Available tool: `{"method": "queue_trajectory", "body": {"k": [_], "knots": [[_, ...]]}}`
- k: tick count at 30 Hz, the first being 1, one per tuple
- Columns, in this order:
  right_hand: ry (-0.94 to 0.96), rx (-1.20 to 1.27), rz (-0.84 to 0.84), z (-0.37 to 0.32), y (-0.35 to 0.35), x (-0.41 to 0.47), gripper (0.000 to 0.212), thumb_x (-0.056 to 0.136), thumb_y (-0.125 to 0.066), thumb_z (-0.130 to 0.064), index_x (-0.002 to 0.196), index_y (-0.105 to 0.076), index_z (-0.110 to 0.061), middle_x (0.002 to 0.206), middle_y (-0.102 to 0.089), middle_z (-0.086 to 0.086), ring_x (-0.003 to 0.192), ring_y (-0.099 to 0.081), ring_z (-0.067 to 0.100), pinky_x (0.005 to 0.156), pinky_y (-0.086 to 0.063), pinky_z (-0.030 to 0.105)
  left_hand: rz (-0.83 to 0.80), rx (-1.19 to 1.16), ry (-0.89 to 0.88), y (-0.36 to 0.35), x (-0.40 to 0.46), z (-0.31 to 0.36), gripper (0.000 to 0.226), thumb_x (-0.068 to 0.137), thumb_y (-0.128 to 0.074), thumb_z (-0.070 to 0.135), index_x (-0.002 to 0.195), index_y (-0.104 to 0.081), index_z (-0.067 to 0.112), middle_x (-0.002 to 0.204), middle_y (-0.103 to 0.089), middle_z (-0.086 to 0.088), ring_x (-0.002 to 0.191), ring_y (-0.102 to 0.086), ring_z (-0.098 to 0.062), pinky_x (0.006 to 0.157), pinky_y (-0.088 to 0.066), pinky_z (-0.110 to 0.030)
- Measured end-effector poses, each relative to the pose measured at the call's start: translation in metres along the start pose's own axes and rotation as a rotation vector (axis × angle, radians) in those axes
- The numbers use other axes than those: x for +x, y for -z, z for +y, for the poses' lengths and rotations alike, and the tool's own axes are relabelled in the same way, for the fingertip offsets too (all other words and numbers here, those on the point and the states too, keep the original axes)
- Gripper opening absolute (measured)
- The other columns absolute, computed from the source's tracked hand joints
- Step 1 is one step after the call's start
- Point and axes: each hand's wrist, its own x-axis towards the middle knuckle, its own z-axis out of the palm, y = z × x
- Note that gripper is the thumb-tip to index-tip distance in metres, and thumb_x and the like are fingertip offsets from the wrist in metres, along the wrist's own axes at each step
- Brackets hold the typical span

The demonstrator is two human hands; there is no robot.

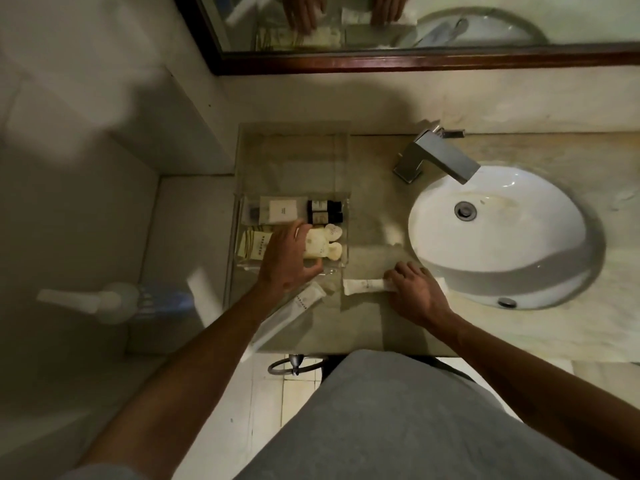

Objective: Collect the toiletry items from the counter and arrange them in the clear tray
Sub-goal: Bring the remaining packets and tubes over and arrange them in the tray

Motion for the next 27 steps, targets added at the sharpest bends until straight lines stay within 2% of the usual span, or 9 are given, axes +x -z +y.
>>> {"method": "queue_trajectory", "body": {"k": [3, 8, 11, 13, 16, 18, 21, 24, 27], "knots": [[-0.075, 0.034, -0.043, -0.001, 0.007, -0.005, 0.034, 0.081, -0.069, -0.033, 0.109, -0.059, -0.016, 0.101, -0.061, 0.006, 0.087, -0.060, 0.032, 0.067, -0.048, 0.037, 0.026, -0.036, -0.002, -0.005, -0.031, 0.012, 0.069, 0.076, -0.067, 0.048, 0.134, -0.044, 0.018, 0.133, -0.046, -0.004, 0.116, -0.046, -0.018, 0.097, -0.044, -0.035], [-0.376, 0.313, -0.041, -0.011, 0.013, -0.010, 0.052, 0.095, -0.052, -0.046, 0.137, -0.037, -0.018, 0.094, -0.067, 0.009, 0.077, -0.065, 0.030, 0.059, -0.045, 0.033, 0.077, -0.030, 0.118, -0.010, -0.074, 0.009, 0.052, 0.083, -0.070, 0.028, 0.128, -0.049, 0.013, 0.126, -0.054, -0.009, 0.113, -0.051, -0.022, 0.094, -0.045, -0.037], [-0.241, 0.149, 0.078, -0.005, 0.017, -0.013, 0.044, 0.097, -0.051, -0.034, 0.137, -0.042, -0.018, 0.109, -0.066, 0.009, 0.085, -0.066, 0.031, 0.057, -0.049, 0.035, 0.033, -0.043, 0.147, -0.011, -0.093, -0.008, 0.047, 0.086, -0.066, 0.025, 0.127, -0.047, 0.011, 0.123, -0.055, -0.012, 0.108, -0.054, -0.025, 0.089, -0.044, -0.035], [-0.032, -0.035, -0.010, 0.007, 0.014, -0.013, 0.060, 0.084, -0.063, -0.018, 0.140, -0.044, -0.017, 0.134, -0.054, 0.010, 0.115, -0.056, 0.032, 0.078, -0.052, 0.040, -0.033, -0.039, 0.173, -0.013, -0.104, -0.020, 0.052, 0.086, -0.063, 0.033, 0.130, -0.046, 0.010, 0.126, -0.053, -0.012, 0.107, -0.054, -0.025, 0.089, -0.046, -0.036], [0.269, -0.223, -0.159, 0.022, 0.009, -0.009, 0.070, 0.074, -0.073, -0.016, 0.141, -0.050, -0.017, 0.151, -0.041, 0.012, 0.138, -0.039, 0.034, 0.110, -0.036, 0.049, -0.104, -0.019, 0.164, -0.019, -0.113, -0.029, 0.059, 0.083, -0.060, 0.042, 0.130, -0.048, 0.008, 0.124, -0.054, -0.014, 0.103, -0.055, -0.026, 0.084, -0.048, -0.035], [0.285, -0.268, -0.164, 0.022, 0.007, -0.004, 0.056, 0.079, -0.073, -0.026, 0.132, -0.059, -0.018, 0.144, -0.051, 0.011, 0.131, -0.046, 0.034, 0.110, -0.036, 0.050, -0.123, -0.015, 0.145, -0.022, -0.115, -0.029, 0.058, 0.082, -0.055, 0.047, 0.127, -0.049, 0.010, 0.121, -0.055, -0.013, 0.099, -0.057, -0.024, 0.081, -0.048, -0.033], [0.209, -0.232, -0.156, 0.010, 0.011, 0.005, 0.045, 0.081, -0.070, -0.042, 0.119, -0.065, -0.019, 0.121, -0.061, 0.010, 0.110, -0.054, 0.031, 0.095, -0.044, 0.045, -0.111, 0.009, 0.110, -0.026, -0.112, -0.021, 0.054, 0.081, -0.050, 0.049, 0.121, -0.050, 0.012, 0.113, -0.056, -0.010, 0.090, -0.056, -0.022, 0.074, -0.046, -0.031], [0.171, -0.188, -0.115, -0.001, 0.011, 0.010, 0.048, 0.082, -0.067, -0.050, 0.119, -0.064, -0.019, 0.115, -0.060, 0.006, 0.104, -0.053, 0.027, 0.085, -0.045, 0.041, -0.111, -0.027, 0.072, -0.031, -0.105, -0.006, 0.050, 0.080, -0.057, 0.047, 0.121, -0.050, 0.018, 0.112, -0.054, -0.003, 0.094, -0.053, -0.017, 0.078, -0.042, -0.029], [0.146, -0.131, -0.028, 0.004, 0.014, 0.004, 0.056, 0.078, -0.074, -0.045, 0.124, -0.062, -0.015, 0.118, -0.061, 0.010, 0.106, -0.054, 0.031, 0.088, -0.045, 0.043, -0.108, -0.073, 0.042, -0.037, -0.094, 0.016, 0.059, 0.080, -0.064, 0.049, 0.129, -0.048, 0.020, 0.121, -0.053, -0.001, 0.103, -0.050, -0.016, 0.088, -0.044, -0.031]]}}
